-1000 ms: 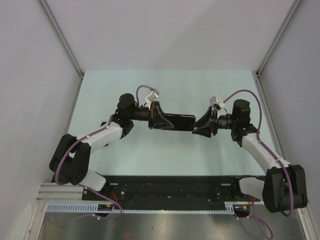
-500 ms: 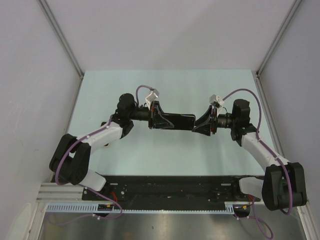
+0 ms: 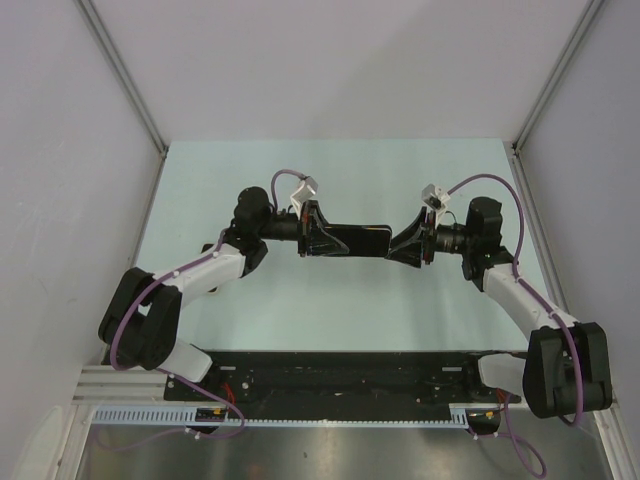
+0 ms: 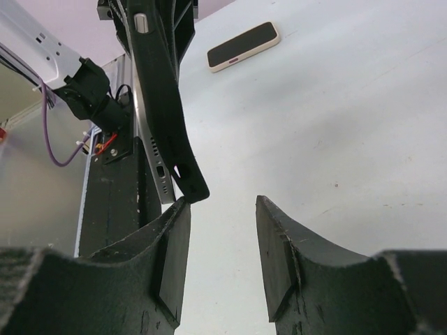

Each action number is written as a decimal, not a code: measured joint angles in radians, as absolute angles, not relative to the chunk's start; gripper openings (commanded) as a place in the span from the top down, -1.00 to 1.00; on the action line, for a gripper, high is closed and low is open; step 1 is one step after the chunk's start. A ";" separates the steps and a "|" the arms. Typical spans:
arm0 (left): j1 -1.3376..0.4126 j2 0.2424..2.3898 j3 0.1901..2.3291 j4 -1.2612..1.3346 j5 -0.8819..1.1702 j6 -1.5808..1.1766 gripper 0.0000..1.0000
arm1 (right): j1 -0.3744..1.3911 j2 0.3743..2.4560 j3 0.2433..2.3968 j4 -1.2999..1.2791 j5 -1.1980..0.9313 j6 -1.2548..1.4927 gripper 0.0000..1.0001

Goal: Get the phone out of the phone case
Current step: Remove the phone case from the phone.

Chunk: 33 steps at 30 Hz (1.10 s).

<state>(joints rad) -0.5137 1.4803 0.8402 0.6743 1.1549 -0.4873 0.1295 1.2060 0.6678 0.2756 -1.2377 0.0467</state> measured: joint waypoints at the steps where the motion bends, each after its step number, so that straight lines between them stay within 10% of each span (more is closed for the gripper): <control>1: -0.514 1.480 0.840 0.675 1.155 -0.487 0.99 | 0.129 1.208 0.668 0.278 -1.237 0.057 0.10; 33: -0.487 1.494 0.840 0.669 1.158 -0.516 0.99 | 0.042 1.150 0.668 0.419 -1.250 0.166 0.00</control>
